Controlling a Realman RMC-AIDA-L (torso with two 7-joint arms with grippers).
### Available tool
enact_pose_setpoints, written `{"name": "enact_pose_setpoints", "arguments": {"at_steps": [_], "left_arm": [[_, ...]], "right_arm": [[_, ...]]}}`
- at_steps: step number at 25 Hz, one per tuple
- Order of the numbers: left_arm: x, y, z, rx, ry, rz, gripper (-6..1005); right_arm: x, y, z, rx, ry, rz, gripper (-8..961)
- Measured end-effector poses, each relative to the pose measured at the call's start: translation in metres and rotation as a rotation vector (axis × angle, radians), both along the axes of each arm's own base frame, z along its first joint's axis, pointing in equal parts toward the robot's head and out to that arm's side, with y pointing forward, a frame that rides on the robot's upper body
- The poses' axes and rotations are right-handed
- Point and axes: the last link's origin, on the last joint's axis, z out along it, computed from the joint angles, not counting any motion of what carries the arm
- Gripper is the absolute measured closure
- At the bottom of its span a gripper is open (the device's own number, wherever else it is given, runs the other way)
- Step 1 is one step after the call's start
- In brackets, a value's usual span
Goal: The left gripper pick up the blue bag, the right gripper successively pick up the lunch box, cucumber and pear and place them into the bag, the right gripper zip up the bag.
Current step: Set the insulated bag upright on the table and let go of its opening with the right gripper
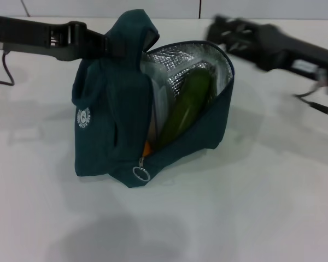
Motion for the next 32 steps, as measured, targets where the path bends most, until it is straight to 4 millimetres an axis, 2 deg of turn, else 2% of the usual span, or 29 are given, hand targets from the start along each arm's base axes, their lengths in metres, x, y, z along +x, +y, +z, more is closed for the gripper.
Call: {"name": "enact_pose_setpoints", "arguments": {"at_steps": [5, 6, 9, 11, 13, 16, 22, 32], "left_arm": [[0.001, 0.000, 0.000, 0.000, 0.000, -0.003, 948], [0.001, 0.001, 0.000, 0.000, 0.000, -0.005, 948], [0.003, 0.001, 0.000, -0.002, 0.000, -0.011, 948], [0.006, 0.002, -0.001, -0.005, 0.000, -0.017, 948], [0.007, 0.003, -0.002, -0.006, 0.000, -0.020, 948], [0.007, 0.003, -0.002, -0.007, -0.001, -0.021, 948], [0.008, 0.003, -0.002, -0.006, -0.001, -0.028, 948], [0.006, 0.001, -0.004, -0.010, -0.004, -0.025, 947]], "right_arm": [[0.061, -0.024, 0.026, -0.039, 0.133, -0.269, 429], [0.071, -0.029, 0.028, -0.072, 0.161, -0.328, 423], [0.092, -0.038, 0.026, -0.173, 0.217, -0.471, 405], [0.097, -0.039, 0.019, -0.253, 0.241, -0.547, 376], [0.097, -0.036, 0.008, -0.347, 0.247, -0.614, 329], [0.087, -0.030, -0.007, -0.428, 0.224, -0.626, 259], [0.067, -0.019, -0.027, -0.478, 0.170, -0.615, 262], [0.065, -0.020, -0.035, -0.464, 0.078, -0.574, 266]]}}
